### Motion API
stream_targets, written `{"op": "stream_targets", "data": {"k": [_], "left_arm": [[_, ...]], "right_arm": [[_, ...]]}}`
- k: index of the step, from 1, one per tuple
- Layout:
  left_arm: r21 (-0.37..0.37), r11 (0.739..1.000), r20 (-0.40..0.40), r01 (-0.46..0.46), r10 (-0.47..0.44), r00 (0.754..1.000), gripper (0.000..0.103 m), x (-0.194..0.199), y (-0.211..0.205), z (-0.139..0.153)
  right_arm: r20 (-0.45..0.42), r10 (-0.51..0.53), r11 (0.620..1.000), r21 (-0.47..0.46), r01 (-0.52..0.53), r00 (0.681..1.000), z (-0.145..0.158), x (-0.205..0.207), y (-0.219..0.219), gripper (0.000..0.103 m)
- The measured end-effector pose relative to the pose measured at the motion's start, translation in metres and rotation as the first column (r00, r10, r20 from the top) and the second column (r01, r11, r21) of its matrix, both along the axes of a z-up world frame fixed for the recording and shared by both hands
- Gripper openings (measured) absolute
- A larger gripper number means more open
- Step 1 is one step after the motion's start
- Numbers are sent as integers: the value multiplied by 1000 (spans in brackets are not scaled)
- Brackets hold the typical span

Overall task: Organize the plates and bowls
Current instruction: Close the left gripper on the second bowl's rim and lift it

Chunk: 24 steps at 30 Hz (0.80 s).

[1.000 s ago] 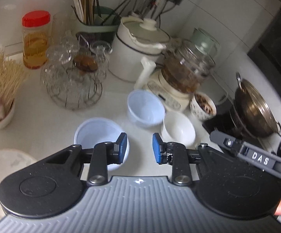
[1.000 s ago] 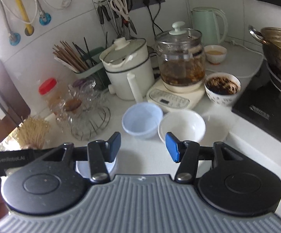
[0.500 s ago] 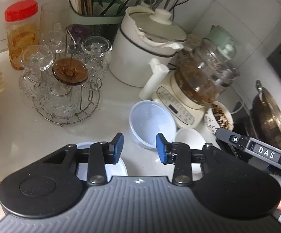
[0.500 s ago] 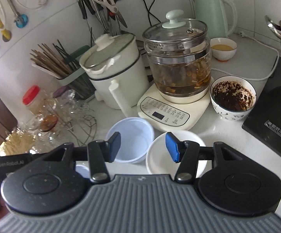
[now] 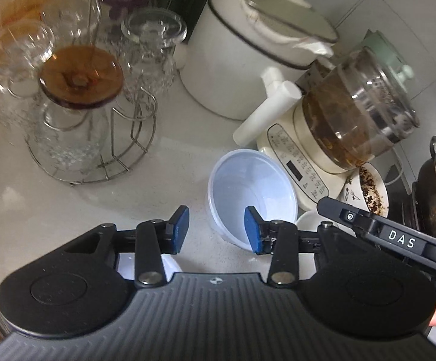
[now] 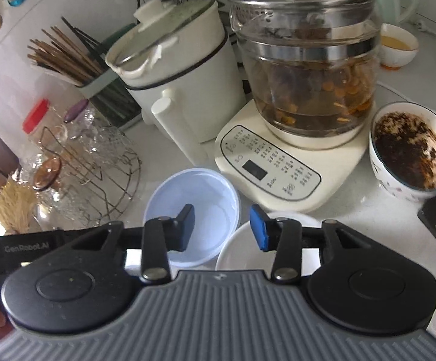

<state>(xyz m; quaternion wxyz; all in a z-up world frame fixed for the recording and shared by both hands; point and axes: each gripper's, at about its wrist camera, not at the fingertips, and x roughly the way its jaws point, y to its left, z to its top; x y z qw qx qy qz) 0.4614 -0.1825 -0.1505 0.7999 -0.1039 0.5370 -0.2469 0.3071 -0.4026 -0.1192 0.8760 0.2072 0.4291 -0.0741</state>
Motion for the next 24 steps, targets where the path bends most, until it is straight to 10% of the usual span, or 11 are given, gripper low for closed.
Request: {"op": "stream_targets", "data": {"k": [10, 24], "left_arm": [[36, 999, -55, -31, 33, 998, 36, 20, -20, -22], [80, 996, -105, -27, 36, 994, 16, 35, -31, -39]], "right_arm": [[-53, 48, 998, 33, -46, 997, -24, 28, -12, 24], [-115, 82, 997, 26, -79, 990, -46, 54, -16, 23]]}}
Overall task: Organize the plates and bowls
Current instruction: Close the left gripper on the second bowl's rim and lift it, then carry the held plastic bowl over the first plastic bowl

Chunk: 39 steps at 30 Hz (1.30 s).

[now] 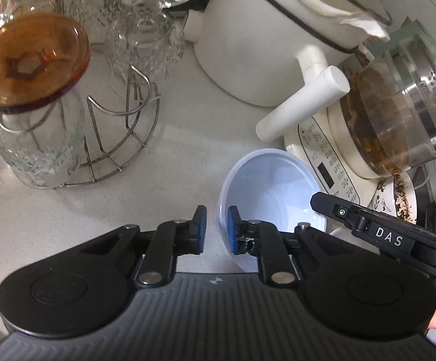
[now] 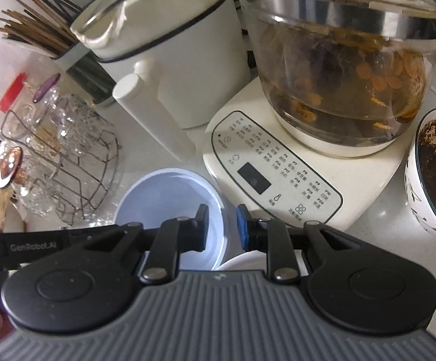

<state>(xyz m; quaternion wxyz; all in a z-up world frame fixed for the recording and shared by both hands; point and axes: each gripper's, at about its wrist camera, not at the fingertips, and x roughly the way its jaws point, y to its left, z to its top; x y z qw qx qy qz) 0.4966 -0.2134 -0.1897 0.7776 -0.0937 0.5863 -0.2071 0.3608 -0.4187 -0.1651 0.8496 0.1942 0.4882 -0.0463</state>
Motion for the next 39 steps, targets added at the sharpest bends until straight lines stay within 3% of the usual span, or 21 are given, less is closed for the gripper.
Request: {"op": "stream_targets", "data": {"k": [11, 18, 39], "left_arm": [[9, 1000, -9, 15, -15, 1000, 9, 0, -6, -3], [3, 1000, 23, 16, -16, 1000, 9, -3, -5, 8], [-72, 997, 113, 10, -2, 994, 9, -34, 22, 81]], "right_arm": [[-22, 17, 999, 36, -16, 1000, -13, 5, 2, 12], [1, 14, 999, 38, -14, 1000, -6, 1, 4, 12], [131, -10, 1000, 13, 9, 991, 68, -38, 24, 12]]}}
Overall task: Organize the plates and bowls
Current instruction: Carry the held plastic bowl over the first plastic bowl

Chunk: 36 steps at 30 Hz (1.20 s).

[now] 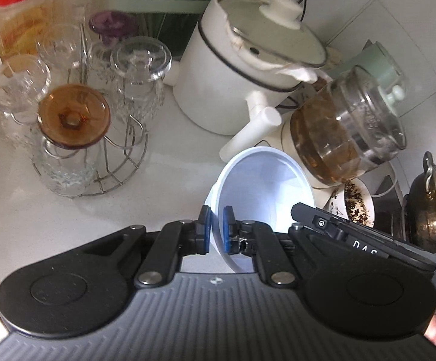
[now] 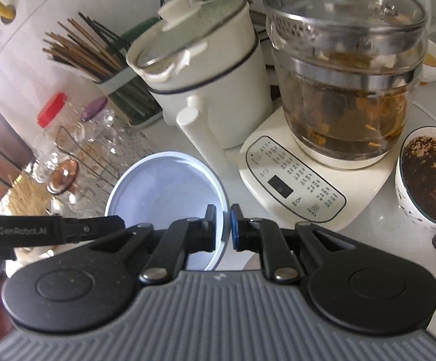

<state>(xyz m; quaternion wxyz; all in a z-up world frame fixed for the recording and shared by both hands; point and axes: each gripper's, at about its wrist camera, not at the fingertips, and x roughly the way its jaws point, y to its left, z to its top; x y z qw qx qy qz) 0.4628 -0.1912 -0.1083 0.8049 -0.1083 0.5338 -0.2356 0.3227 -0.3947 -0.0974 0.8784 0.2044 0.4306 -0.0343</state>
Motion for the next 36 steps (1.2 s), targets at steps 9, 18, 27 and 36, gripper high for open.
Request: {"op": "stream_targets", "data": {"k": [9, 18, 27, 36], "left_arm": [[-10, 1000, 50, -7, 7, 999, 9, -22, 27, 25], [-18, 999, 71, -34, 35, 997, 9, -40, 67, 36], [-18, 997, 85, -73, 74, 994, 10, -54, 111, 32], [-14, 997, 47, -77, 77, 996, 10, -57, 139, -1]], "right_arm": [[54, 9, 1000, 10, -10, 998, 22, -17, 22, 12], [92, 40, 999, 11, -41, 995, 33, -27, 58, 12], [96, 80, 997, 6, -81, 992, 31, -29, 97, 12], [10, 101, 995, -12, -101, 995, 5, -20, 123, 13]]}}
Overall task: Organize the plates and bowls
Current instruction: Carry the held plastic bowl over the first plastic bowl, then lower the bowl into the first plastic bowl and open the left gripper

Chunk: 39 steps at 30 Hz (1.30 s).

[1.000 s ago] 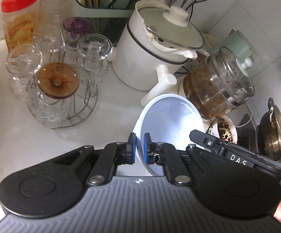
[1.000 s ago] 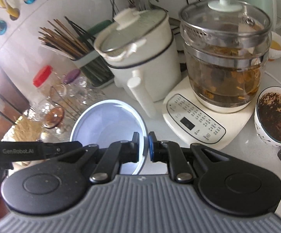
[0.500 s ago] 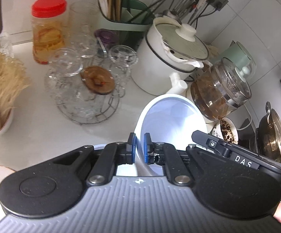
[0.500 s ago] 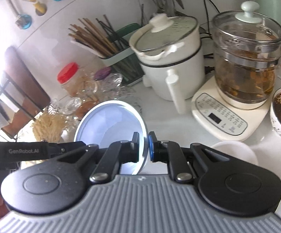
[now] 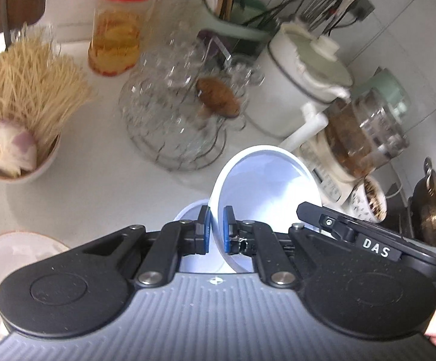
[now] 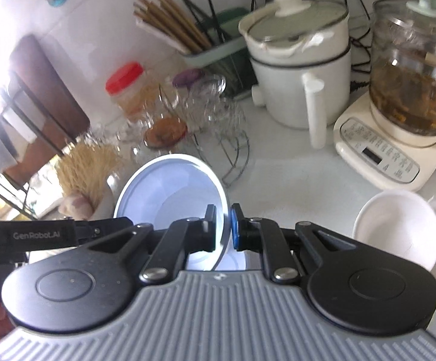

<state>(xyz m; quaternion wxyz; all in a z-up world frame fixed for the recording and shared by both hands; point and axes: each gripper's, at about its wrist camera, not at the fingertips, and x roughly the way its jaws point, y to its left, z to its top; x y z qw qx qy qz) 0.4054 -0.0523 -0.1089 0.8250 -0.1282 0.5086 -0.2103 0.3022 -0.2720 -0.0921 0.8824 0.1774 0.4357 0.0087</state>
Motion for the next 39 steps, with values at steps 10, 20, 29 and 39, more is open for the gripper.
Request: {"op": "stream_targets", "data": {"k": [10, 20, 29, 39], "left_arm": [[9, 999, -112, 37, -35, 993, 10, 5, 10, -42], [-4, 998, -165, 66, -66, 984, 10, 16, 13, -53], [35, 998, -61, 59, -57, 997, 23, 8, 13, -31], [61, 996, 118, 67, -74, 990, 24, -12, 11, 24]], "right_arm": [[-118, -7, 1000, -10, 6, 993, -27, 10, 10, 13], [-168, -23, 999, -29, 18, 986, -36, 17, 15, 14], [-114, -46, 998, -41, 41, 992, -22, 12, 13, 26], [73, -70, 992, -100, 77, 995, 23, -14, 13, 33]]}}
